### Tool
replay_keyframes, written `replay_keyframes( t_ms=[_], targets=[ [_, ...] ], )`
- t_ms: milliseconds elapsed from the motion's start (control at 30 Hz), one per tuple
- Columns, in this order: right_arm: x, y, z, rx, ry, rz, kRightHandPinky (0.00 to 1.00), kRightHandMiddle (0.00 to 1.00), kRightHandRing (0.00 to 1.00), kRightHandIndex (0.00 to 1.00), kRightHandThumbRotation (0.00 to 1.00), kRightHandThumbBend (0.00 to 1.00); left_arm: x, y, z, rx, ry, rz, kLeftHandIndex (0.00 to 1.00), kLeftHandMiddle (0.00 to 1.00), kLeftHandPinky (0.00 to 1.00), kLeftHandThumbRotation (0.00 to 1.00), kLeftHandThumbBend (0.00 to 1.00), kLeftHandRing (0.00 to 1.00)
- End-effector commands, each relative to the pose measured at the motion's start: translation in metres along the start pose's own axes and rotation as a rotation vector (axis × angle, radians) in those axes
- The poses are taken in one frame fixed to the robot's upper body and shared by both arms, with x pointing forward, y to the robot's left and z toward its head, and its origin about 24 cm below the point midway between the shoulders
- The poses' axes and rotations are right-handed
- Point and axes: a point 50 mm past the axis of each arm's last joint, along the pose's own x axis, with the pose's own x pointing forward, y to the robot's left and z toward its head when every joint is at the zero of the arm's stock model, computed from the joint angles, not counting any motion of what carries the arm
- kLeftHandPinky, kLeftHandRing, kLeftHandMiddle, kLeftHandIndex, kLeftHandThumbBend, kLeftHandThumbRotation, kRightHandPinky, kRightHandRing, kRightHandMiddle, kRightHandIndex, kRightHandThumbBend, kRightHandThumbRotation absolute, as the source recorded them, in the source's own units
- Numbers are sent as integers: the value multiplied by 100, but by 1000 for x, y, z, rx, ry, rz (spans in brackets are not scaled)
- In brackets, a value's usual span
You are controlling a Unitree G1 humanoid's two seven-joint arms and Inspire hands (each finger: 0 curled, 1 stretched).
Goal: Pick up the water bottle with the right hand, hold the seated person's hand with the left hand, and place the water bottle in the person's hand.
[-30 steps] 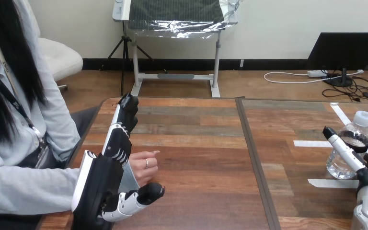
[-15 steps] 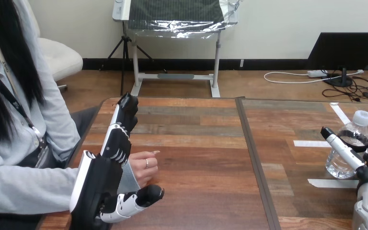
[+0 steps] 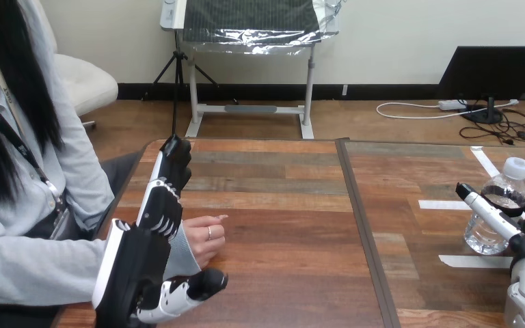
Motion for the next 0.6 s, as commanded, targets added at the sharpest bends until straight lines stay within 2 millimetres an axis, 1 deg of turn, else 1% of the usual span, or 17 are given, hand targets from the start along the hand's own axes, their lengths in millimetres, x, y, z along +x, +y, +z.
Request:
replay_keyframes(
  t_ms=[0,67,100,167,367,467,567],
  targets=[
    [9,6,39,30,-85,5,72,98,86,100,40,100,10,2,10,14,-89,-16,100,100,100,64,100,100],
    [9,6,40,29,-84,5,72,97,86,100,40,100,9,3,10,16,-92,-18,100,100,100,64,100,100],
    [9,6,40,29,-85,5,75,97,88,100,38,100,9,3,11,18,-93,-19,100,100,100,64,100,100],
    [9,6,41,32,-85,5,77,96,89,100,37,100,8,3,11,19,-97,-18,100,100,100,64,100,100],
    [10,7,43,35,-89,7,80,95,90,99,32,100,7,4,13,29,-102,-20,100,100,100,64,100,100],
    [10,7,44,35,-91,2,79,94,88,97,29,100,7,4,14,26,-103,-25,100,100,100,64,100,100],
    [10,7,45,46,-90,0,76,91,86,95,24,99,6,5,14,19,-104,-27,100,100,100,64,100,100]
  ],
)
